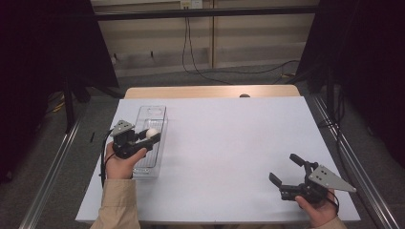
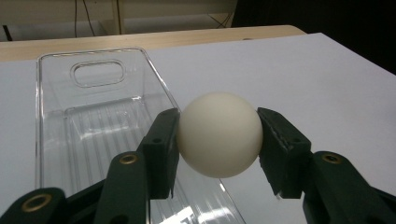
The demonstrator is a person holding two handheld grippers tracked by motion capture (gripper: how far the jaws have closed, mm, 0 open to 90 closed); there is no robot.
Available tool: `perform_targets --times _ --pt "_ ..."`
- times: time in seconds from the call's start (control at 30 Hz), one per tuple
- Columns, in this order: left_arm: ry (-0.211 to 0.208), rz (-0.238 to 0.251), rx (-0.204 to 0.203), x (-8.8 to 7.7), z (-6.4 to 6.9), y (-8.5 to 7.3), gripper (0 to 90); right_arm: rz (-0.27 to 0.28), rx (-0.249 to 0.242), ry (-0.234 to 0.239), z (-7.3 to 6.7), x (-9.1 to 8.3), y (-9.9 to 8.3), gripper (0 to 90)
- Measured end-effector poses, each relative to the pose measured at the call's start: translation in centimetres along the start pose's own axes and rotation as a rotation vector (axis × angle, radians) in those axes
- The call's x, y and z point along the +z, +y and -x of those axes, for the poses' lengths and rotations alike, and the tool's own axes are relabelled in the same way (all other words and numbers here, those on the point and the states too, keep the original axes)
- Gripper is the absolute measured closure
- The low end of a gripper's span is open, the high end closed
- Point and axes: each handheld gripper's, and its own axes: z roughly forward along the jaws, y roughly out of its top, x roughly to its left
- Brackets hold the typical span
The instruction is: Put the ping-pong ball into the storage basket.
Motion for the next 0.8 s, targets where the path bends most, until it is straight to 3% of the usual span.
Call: perform_targets --times 0.8 --pt "0.040 -0.004 -0.001 -0.27 -0.91 -0.70 51.2 0.003 0.004 0.003 -0.06 0.33 0.08 1.7"
